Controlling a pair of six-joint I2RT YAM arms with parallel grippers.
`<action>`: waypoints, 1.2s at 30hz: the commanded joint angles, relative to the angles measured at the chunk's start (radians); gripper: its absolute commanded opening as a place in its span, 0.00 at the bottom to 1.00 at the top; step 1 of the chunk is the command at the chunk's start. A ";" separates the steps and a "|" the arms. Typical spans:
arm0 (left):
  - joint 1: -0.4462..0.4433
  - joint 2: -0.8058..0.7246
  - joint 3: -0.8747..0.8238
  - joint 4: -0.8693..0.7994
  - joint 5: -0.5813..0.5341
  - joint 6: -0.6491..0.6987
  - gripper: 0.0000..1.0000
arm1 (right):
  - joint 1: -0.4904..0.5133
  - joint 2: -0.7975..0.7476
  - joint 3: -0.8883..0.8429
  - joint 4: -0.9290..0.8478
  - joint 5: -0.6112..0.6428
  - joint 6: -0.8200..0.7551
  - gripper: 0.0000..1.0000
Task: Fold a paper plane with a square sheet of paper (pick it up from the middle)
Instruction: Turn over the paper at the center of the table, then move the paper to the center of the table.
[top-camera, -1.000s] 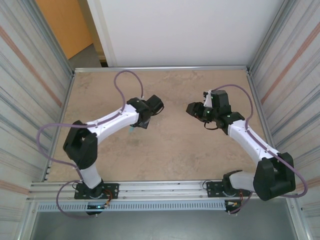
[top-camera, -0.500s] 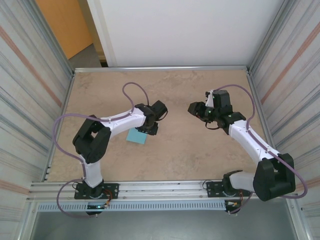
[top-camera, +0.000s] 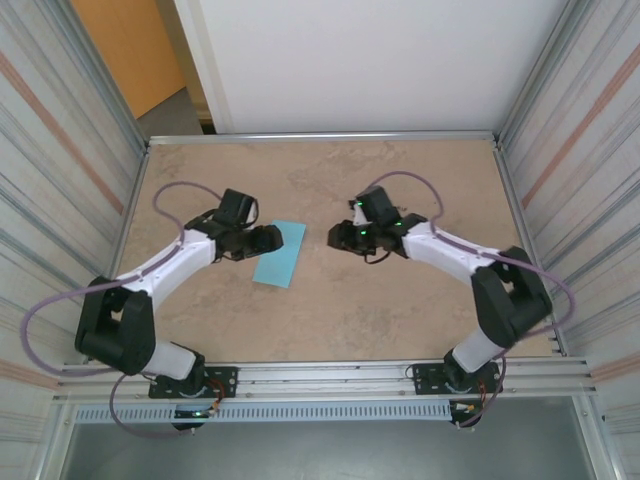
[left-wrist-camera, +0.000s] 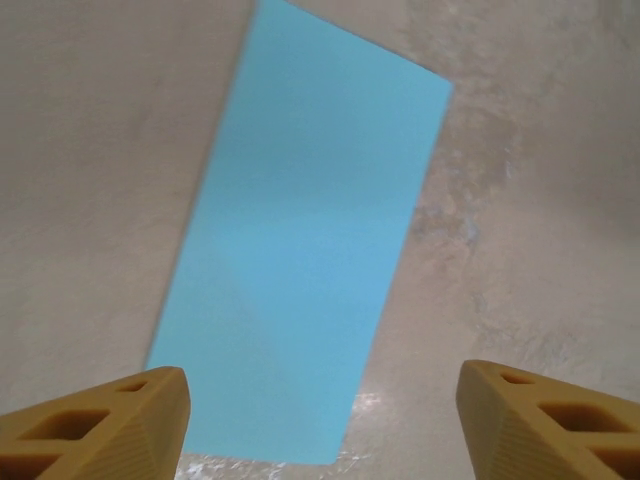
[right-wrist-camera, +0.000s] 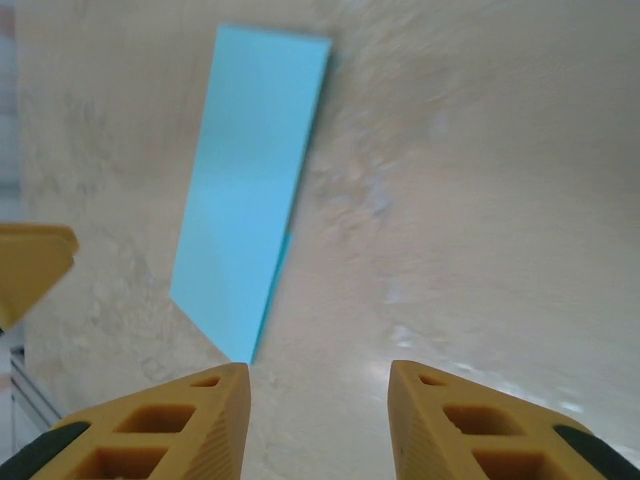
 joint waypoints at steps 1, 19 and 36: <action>0.074 -0.083 -0.089 0.040 0.070 -0.063 0.81 | 0.084 0.105 0.099 -0.021 0.043 -0.006 0.39; 0.190 -0.185 -0.199 0.069 0.150 -0.045 0.99 | 0.206 0.516 0.465 -0.143 0.015 0.005 0.26; 0.180 -0.091 -0.201 0.160 0.305 -0.073 0.98 | 0.095 0.362 0.150 -0.280 -0.028 -0.313 0.26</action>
